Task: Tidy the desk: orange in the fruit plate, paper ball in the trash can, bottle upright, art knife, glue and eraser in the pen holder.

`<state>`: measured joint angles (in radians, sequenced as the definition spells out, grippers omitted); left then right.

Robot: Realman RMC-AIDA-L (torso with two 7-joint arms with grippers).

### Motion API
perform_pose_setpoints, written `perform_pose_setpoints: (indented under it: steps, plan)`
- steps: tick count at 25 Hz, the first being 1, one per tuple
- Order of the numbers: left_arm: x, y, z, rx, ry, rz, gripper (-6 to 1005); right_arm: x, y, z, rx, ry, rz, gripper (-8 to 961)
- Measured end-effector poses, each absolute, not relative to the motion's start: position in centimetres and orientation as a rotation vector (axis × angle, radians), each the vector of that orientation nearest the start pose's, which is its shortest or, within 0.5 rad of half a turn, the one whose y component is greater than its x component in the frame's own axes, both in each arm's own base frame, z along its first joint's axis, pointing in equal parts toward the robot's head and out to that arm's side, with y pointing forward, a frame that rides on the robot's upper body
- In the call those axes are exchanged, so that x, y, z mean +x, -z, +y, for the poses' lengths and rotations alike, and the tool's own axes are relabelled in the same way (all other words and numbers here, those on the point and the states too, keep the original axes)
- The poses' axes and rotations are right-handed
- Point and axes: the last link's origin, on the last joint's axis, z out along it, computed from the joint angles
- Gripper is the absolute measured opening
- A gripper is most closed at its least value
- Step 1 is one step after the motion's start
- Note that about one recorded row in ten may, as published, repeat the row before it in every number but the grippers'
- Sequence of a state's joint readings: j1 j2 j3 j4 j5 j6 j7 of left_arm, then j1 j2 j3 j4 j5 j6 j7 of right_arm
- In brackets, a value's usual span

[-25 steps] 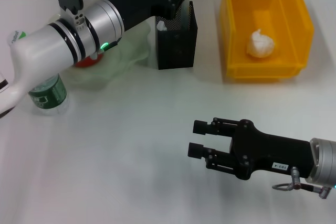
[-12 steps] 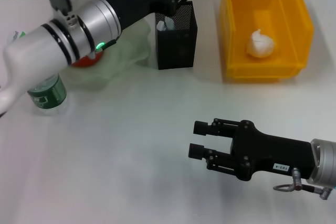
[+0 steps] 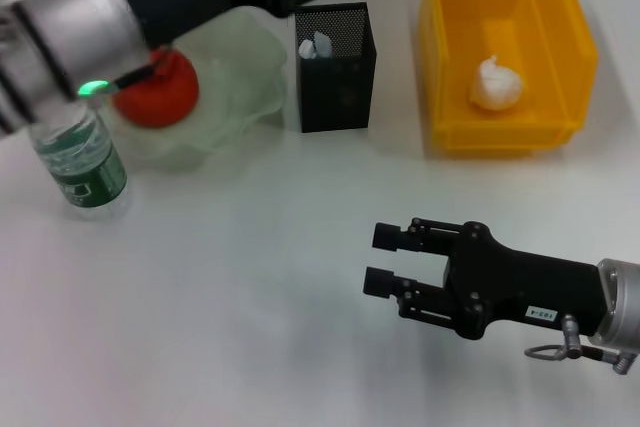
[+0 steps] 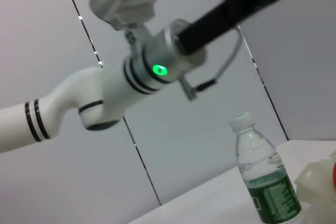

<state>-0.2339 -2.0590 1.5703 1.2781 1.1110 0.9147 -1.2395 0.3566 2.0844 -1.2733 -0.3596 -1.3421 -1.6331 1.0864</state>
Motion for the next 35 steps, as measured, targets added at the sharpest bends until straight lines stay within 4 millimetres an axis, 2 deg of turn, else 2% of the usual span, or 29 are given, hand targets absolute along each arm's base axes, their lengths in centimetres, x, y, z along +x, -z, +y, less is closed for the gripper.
perform_pose_setpoints:
  steps: [3,6,10,14,15,19,20,25,35]
  plan:
    - [-14.1,-3.2,32.8,-2.374,1.008,-0.116,750,25.6,6.2,24.4,-2.738,-1.191,0.654,699]
    - [-15.8,-5.4,31.4,-2.425,1.076,-0.144,767,25.4,6.1,24.6,-2.741,-1.192,0.631,701]
    - [-19.4,-8.0,29.6,-2.435,1.123,-0.184,789,25.2,5.9,24.8,-2.744,-1.194,0.599,703]
    - [-22.5,-9.2,27.5,-2.449,1.115,-0.217,795,25.0,5.7,25.0,-2.748,-1.197,0.574,705]
    - [-24.1,-9.7,26.3,-2.449,1.109,-0.257,795,24.8,5.6,25.1,-2.751,-1.201,0.562,706]
    - [-25.2,-9.6,25.4,-2.476,1.077,-0.283,795,24.2,5.2,25.4,-2.768,-1.212,0.494,708]
    - [-26.7,-8.3,24.1,-2.572,0.96,-0.288,795,23.9,5.0,25.5,-2.779,-1.221,0.467,708]
    - [-28.3,-6.5,23.0,-2.666,0.842,-0.332,795,22.9,4.4,25.6,-2.838,-1.224,0.356,711]
    - [-29.7,-5.0,22.2,-2.684,0.893,-0.352,795,21.9,3.7,26.9,-2.863,-1.132,0.274,716]
